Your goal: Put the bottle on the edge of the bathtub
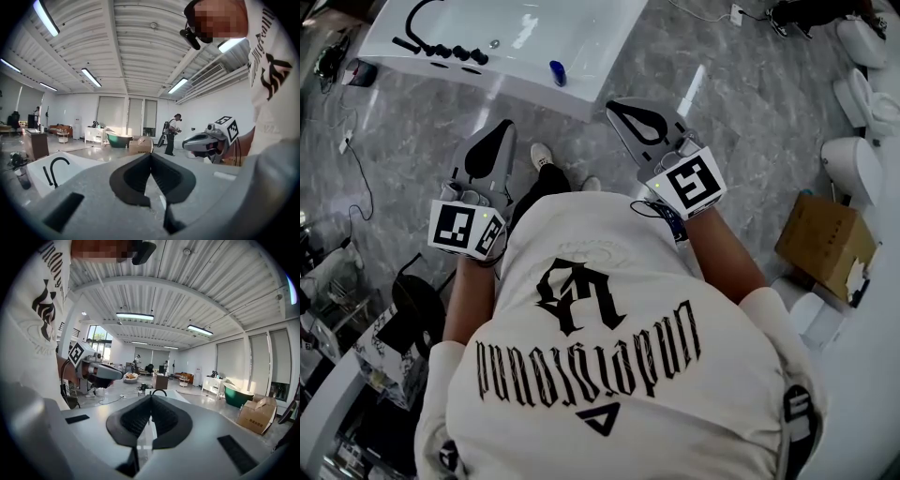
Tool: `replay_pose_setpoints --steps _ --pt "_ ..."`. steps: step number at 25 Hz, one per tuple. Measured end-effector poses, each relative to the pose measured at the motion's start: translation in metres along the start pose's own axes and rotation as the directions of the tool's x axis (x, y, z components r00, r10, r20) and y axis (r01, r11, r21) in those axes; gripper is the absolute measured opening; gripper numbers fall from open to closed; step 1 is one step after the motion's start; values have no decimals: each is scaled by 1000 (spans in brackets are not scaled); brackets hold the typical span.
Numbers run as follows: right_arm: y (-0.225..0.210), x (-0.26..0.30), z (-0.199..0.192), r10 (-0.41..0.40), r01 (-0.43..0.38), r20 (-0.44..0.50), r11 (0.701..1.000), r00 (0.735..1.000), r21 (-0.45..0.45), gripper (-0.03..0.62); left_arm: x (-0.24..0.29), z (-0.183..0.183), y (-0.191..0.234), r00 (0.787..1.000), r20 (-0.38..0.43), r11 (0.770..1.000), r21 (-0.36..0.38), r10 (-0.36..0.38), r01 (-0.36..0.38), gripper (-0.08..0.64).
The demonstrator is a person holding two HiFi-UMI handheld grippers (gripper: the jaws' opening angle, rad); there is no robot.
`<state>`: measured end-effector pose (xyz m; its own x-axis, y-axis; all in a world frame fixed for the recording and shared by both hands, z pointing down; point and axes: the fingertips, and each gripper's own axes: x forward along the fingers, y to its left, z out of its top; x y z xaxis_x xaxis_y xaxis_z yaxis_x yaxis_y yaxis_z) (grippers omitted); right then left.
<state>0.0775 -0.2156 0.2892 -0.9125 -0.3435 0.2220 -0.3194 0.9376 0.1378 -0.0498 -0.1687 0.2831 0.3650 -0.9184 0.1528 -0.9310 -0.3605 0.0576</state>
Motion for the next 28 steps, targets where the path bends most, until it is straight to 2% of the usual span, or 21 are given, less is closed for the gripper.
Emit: replay_pose_setpoints --steps 6,9,18,28 --pt "20 2 6 39 -39 -3 999 999 18 14 -13 7 -1 1000 2 1000 -6 15 -15 15" --pt "33 11 7 48 -48 -5 999 999 18 14 -20 9 -3 1000 14 1000 -4 -4 4 15" --pt "79 29 20 20 -19 -16 1000 1000 23 14 -70 -7 7 999 -1 999 -17 -52 52 15" --pt "156 48 37 -9 9 -27 1000 1000 15 14 -148 -23 26 996 4 996 -25 -90 91 15"
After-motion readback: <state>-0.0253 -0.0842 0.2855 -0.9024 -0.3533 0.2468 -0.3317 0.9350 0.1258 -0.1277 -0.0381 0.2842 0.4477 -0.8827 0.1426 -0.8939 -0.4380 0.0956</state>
